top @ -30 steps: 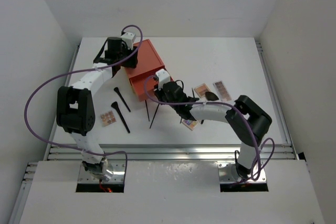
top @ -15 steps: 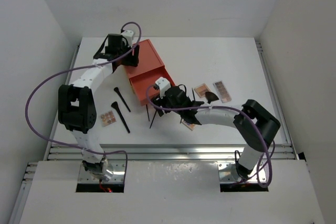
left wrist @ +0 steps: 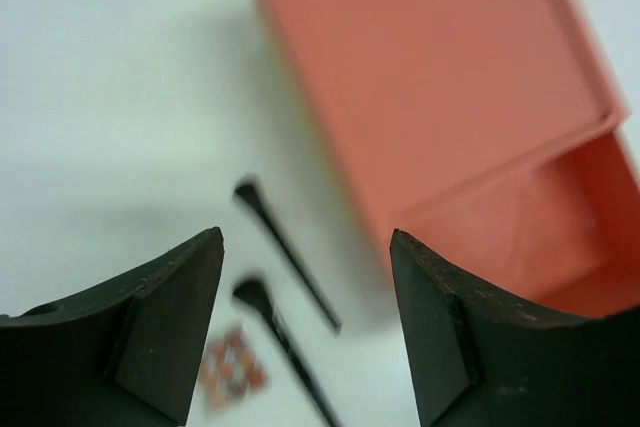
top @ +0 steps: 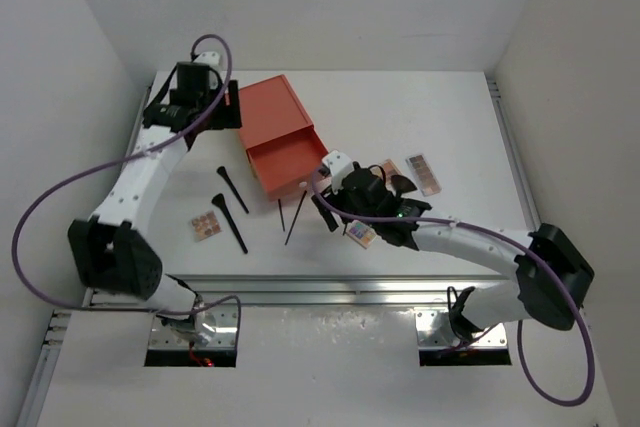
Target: Organize the makeup
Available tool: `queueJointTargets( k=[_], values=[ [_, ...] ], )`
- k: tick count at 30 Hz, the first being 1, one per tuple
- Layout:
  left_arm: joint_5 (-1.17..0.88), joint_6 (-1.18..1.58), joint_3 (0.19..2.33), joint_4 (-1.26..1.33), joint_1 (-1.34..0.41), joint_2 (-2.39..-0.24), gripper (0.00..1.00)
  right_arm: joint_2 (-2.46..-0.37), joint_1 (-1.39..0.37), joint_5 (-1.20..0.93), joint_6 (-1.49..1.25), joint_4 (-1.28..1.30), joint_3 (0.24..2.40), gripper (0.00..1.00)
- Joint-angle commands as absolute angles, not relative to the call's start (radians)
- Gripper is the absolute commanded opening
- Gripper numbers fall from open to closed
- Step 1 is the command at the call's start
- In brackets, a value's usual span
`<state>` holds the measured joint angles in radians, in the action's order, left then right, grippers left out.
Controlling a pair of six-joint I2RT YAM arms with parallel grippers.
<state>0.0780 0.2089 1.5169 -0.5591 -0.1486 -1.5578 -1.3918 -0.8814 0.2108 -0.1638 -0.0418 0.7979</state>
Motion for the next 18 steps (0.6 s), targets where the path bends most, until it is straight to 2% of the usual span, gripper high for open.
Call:
queueJointTargets(
  k=[1, 4, 7, 18],
  values=[
    [0.201, 0.366, 1.370, -0.742, -0.124, -1.392, 0.72, -1.321, -0.885, 0.328, -0.193, -0.018, 0.749, 0.81],
    [0.140, 0.394, 1.224, -0.775, -0.124, -1.367, 0.70, -1.287, -0.890, 0.362, -0.216, -0.026, 0.724, 0.81],
    [0.051, 0.457, 1.149, -0.775, -0.124, -1.441, 0.63, -1.272, -0.888, 0.419, -0.261, -0.003, 0.707, 0.81],
    [-0.084, 0.491, 1.000, -0.698, -0.114, -1.534, 0.61, -1.174, -0.926, 0.569, -0.406, 0.291, 0.727, 0.78]
  ],
)
